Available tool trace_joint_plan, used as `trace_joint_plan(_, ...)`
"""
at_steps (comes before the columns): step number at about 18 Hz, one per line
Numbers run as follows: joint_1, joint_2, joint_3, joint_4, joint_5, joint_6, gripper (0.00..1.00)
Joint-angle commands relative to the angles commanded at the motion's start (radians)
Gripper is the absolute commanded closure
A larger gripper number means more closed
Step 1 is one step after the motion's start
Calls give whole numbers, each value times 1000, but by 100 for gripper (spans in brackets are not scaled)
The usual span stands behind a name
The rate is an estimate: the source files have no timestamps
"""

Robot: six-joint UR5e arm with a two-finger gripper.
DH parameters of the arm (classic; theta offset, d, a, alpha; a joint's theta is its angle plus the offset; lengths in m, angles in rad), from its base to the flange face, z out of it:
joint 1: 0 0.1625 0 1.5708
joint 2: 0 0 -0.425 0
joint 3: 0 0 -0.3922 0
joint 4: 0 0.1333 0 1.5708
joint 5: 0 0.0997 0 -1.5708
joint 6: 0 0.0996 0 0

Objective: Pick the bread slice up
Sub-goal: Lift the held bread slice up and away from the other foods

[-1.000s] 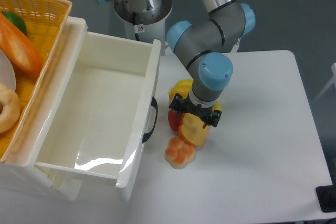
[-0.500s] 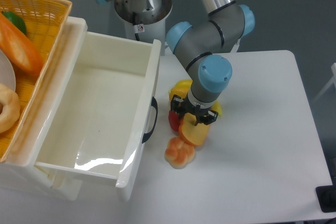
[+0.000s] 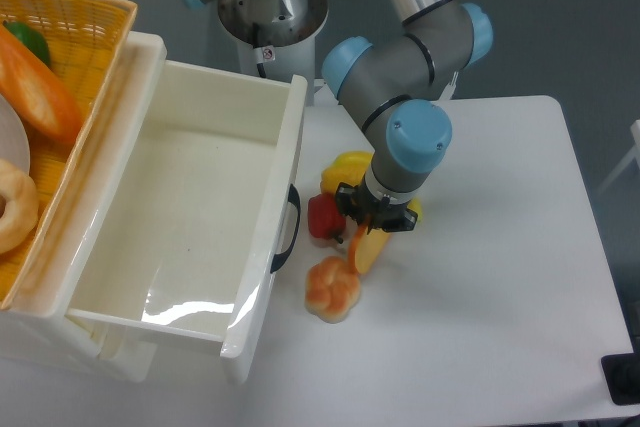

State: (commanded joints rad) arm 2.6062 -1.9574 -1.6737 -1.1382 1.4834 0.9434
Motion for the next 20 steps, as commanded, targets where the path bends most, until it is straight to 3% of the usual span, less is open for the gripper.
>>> trace_joint_plan(3,25,2,43,2,-2,2,100)
trace_joint_plan(7,43,-31,147,12,30,8,100)
trace_joint_plan(9,43,-57,201,11,104,76,100)
trace_joint_plan(13,64,-95,302,8,112,204,100)
trace_joint_plan(16,84,-95,325,-2,110,285,100)
trace_joint_plan(20,86,-91,332,-3,120,291,100)
